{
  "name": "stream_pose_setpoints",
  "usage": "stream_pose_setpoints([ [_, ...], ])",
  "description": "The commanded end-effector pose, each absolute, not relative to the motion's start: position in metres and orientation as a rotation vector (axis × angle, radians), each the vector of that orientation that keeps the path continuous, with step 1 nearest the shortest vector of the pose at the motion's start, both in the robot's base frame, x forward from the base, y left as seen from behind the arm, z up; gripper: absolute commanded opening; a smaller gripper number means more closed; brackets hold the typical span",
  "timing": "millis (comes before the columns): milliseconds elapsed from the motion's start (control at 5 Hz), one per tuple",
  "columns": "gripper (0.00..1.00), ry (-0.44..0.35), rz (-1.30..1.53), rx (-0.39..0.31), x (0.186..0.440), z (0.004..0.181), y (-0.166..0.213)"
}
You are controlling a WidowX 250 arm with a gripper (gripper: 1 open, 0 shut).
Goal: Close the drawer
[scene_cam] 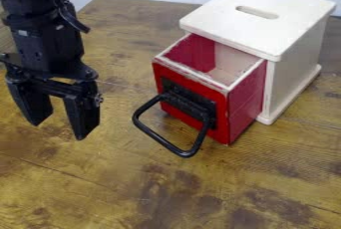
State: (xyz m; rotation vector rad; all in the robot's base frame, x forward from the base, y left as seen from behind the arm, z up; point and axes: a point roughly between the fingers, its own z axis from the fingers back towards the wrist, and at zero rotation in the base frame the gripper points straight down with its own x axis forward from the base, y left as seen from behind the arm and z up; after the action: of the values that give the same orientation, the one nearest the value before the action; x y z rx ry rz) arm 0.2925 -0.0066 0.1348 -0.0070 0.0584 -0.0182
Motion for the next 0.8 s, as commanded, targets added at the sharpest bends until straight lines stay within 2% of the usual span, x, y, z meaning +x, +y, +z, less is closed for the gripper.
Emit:
stream_pose_setpoints([
  [0,1.0,0.062,-0.021,-0.008,0.289,0.133,-0.012],
  [200,1.0,0.064,-0.026,-0.008,0.285,0.132,-0.018],
  [400,1.0,0.046,0.004,0.003,0.295,0.147,-0.012],
  [600,1.0,0.033,0.042,0.013,0.311,0.151,0.003],
])
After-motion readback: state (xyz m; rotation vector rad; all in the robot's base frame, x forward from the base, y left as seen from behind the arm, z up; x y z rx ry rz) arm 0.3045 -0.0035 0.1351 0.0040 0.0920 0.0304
